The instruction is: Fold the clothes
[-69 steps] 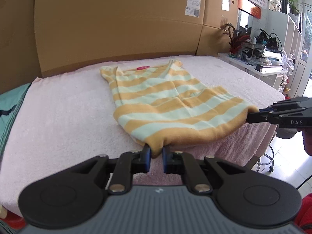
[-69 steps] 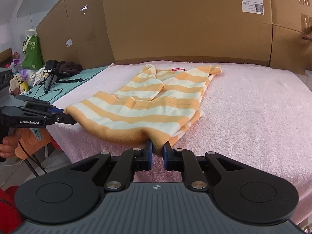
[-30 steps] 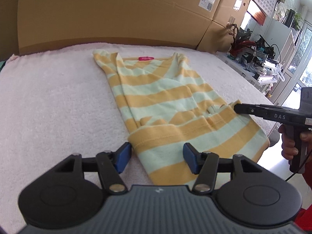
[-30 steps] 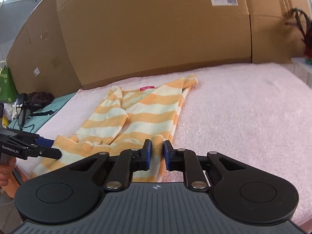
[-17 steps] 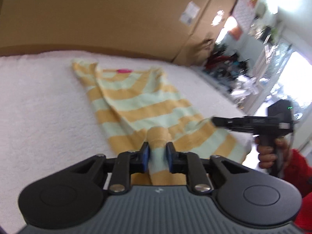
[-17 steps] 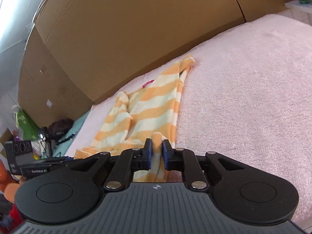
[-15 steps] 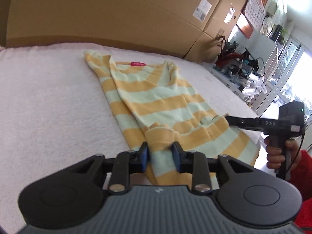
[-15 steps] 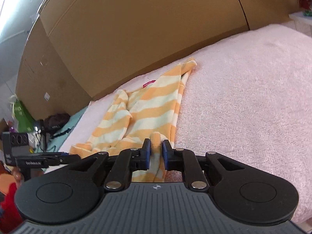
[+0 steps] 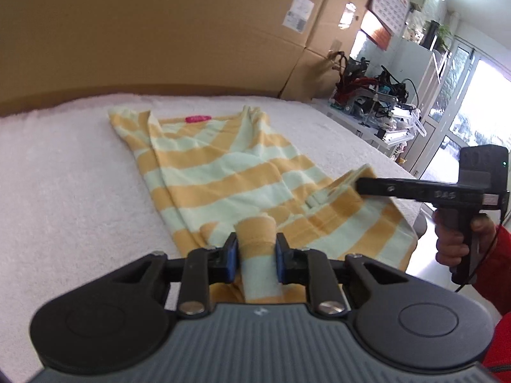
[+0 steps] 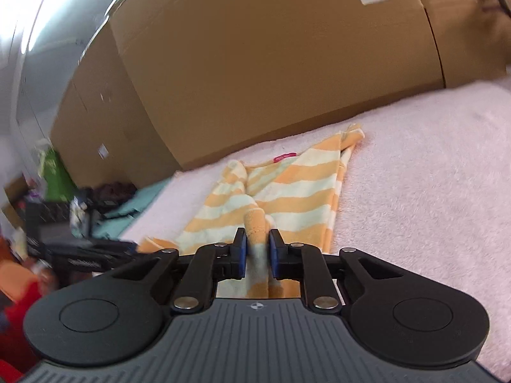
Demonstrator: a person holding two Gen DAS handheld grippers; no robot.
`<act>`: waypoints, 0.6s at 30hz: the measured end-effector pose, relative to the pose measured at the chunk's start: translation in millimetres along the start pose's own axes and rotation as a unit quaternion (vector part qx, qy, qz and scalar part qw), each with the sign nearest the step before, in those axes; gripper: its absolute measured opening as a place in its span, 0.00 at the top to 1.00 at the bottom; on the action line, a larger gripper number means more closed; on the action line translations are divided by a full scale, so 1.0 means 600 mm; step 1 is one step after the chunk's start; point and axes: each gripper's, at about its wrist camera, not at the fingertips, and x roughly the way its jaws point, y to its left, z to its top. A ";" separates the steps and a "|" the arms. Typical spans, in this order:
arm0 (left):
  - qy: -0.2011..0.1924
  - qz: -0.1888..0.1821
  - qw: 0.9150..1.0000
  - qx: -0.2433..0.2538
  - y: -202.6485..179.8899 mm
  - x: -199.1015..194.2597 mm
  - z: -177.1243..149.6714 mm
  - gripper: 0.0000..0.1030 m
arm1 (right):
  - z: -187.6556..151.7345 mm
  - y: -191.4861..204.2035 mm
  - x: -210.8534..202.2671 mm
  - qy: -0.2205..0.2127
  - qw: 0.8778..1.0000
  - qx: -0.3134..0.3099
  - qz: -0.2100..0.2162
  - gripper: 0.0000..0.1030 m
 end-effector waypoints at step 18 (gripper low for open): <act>-0.059 -0.010 0.998 0.003 0.012 -0.016 0.020 0.79 | 0.008 0.079 -0.010 -0.017 0.990 -0.135 -0.041 0.78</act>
